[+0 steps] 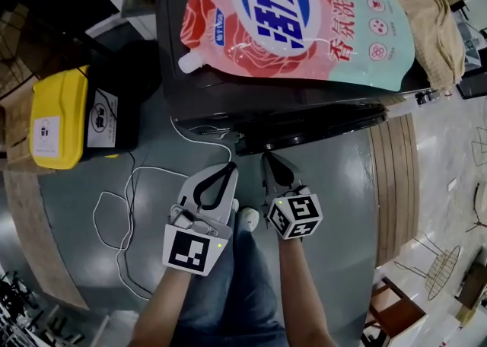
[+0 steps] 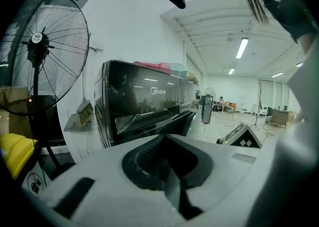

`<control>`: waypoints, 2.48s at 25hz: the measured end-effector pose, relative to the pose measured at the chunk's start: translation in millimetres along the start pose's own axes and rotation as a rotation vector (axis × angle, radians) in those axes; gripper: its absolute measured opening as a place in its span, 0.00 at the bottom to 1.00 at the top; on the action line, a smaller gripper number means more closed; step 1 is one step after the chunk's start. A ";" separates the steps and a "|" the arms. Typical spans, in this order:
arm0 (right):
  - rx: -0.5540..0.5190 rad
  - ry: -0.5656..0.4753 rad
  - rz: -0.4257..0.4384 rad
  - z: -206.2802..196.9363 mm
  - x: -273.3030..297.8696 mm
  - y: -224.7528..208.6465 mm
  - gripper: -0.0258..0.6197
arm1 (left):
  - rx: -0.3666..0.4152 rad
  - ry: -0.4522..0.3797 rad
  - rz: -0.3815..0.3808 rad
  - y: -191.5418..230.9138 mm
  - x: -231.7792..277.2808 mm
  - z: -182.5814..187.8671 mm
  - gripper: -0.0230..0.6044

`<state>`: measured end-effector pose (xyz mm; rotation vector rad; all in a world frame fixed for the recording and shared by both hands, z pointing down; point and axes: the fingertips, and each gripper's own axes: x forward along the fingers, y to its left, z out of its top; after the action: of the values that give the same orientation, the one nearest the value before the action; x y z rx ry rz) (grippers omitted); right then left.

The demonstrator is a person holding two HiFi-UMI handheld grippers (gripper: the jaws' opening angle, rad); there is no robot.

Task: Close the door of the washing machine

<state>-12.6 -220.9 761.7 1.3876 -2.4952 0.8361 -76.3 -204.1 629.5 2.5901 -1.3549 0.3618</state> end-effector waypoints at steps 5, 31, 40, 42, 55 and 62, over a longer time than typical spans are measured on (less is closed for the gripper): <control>0.020 -0.022 -0.038 2.9 4.5 -0.8 0.06 | -0.007 0.002 -0.001 2.8 3.5 -2.5 0.05; -0.046 -0.266 -0.243 174.9 -120.9 -19.7 0.06 | 0.121 -0.125 -0.055 -18.1 -9.8 151.0 0.05; -0.178 -0.448 -0.316 311.2 -210.9 -10.5 0.06 | 0.212 -0.281 -0.059 -31.4 -14.8 280.6 0.05; -0.209 -0.500 -0.333 341.6 -230.3 -8.8 0.06 | 0.232 -0.317 -0.064 -36.4 -13.5 308.6 0.05; -0.361 -0.741 -0.414 468.9 -333.5 27.6 0.06 | 0.290 -0.471 -0.123 -69.5 -19.8 422.8 0.05; -0.343 -0.800 -0.430 476.7 -354.7 39.7 0.06 | 0.271 -0.490 -0.130 -77.8 -20.3 431.0 0.05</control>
<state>209.0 -205.6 209.2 2.2986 -2.4456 -0.2912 30.3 -266.8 208.9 3.1176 -1.3347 -0.1353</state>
